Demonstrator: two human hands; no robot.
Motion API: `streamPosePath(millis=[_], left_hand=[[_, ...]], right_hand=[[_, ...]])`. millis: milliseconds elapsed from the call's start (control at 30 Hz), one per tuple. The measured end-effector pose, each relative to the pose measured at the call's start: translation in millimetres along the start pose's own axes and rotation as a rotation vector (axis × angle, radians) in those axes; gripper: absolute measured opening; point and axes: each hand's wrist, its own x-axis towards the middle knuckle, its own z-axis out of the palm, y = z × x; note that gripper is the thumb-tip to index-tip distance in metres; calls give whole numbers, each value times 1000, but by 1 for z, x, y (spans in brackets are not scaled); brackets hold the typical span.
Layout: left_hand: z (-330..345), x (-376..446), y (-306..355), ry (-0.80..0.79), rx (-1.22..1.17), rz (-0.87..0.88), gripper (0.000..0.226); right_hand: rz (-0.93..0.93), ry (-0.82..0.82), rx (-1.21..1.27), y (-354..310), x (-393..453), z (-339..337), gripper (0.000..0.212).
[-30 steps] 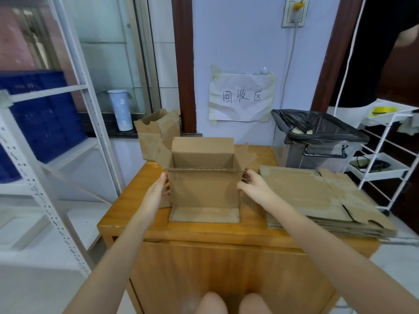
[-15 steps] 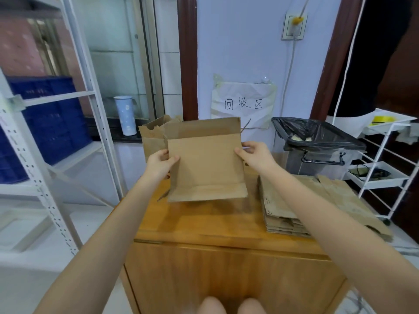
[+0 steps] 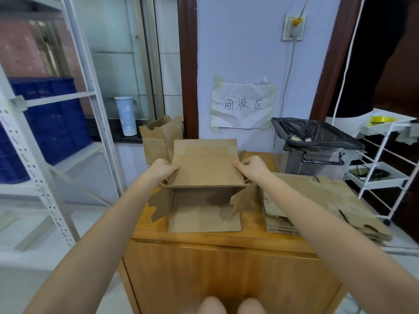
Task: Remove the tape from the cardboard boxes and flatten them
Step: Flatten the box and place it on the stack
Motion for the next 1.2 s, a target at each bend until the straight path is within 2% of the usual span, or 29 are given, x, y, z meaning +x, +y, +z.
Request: streamPosePath(millis=[67,233,333,500,600,700,867,1200], left_hand=[[1,-1,-5,-37,24,-25,32],[1,4,-22,-58,20,-75,37],[0,6,-28,-72,47,-69,31],[-6,10,-37,-80,70,38,27],[-7,9,-41,-50,18,166,47],[1,1,-44,-103,-25,277,51],[18,0,-48,-165,-25,314,54],[10,6,-60,-127,-43,319,55]], right_hand=[[5,-20,-10,3,0,4,39],[13,-126,-26,9,0,14,31],[18,-202,-70,13,0,17,33],[-39,-185,-169,17,4,15,43],[-125,-142,-242,14,5,10,51],[-238,-167,-258,9,1,11,52],[-316,-362,-377,10,-7,23,62],[-369,-350,-358,12,-11,40,68]])
